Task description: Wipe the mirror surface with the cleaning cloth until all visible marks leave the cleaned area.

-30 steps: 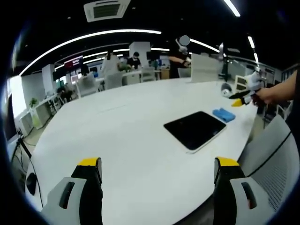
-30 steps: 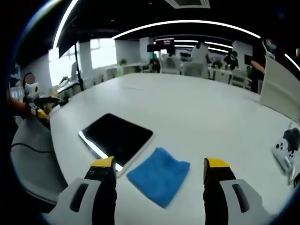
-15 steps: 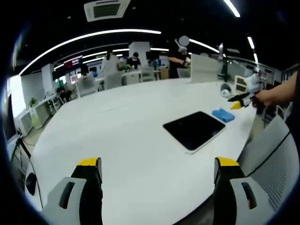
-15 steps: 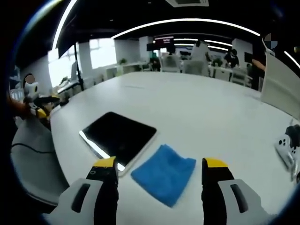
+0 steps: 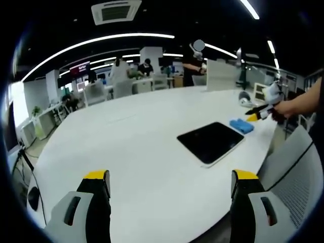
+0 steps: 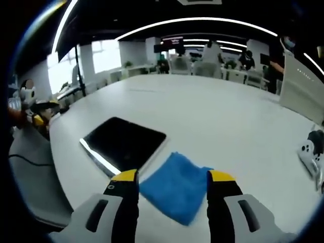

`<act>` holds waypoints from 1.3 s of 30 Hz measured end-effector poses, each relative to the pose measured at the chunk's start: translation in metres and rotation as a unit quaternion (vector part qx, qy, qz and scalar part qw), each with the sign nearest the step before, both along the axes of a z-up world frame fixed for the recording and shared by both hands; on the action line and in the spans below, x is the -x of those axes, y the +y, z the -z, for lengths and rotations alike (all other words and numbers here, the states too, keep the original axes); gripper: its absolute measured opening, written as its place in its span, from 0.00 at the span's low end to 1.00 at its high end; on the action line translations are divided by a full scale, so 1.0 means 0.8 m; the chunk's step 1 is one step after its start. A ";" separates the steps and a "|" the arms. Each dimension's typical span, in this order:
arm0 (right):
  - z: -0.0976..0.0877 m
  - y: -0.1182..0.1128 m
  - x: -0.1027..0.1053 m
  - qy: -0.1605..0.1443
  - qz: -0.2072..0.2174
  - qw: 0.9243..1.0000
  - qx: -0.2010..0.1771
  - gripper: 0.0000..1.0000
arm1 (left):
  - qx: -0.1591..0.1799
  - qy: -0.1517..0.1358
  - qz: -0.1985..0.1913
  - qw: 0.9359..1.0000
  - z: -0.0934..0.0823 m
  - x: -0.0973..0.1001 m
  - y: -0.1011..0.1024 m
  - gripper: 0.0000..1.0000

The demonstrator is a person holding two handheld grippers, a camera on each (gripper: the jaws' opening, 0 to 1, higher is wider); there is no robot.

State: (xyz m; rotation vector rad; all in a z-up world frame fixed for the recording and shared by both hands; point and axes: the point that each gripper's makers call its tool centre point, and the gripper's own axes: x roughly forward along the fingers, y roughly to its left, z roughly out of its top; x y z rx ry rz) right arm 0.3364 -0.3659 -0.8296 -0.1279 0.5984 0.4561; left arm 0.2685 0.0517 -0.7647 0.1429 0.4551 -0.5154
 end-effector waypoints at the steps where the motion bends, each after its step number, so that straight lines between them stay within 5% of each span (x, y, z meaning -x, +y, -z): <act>1: 0.000 0.001 -0.001 -0.001 0.000 1.000 0.000 0.47 | 0.000 0.001 0.000 1.000 0.001 0.000 0.000 0.99; 7: 0.026 -0.006 -0.015 0.006 0.029 0.999 0.017 0.29 | -0.001 0.002 0.001 1.000 0.001 0.001 0.000 0.99; 13: 0.058 -0.002 -0.012 0.041 0.030 0.998 0.047 0.24 | -0.002 0.004 -0.003 1.000 0.002 0.000 0.002 0.99; 24: 0.055 -0.004 -0.015 0.042 0.054 0.997 0.032 0.02 | -0.005 0.007 0.000 1.000 0.003 0.001 0.001 0.99; 39: 0.054 -0.005 -0.017 0.073 0.073 0.995 0.016 0.00 | 0.006 0.014 0.003 1.000 0.005 0.002 0.001 1.00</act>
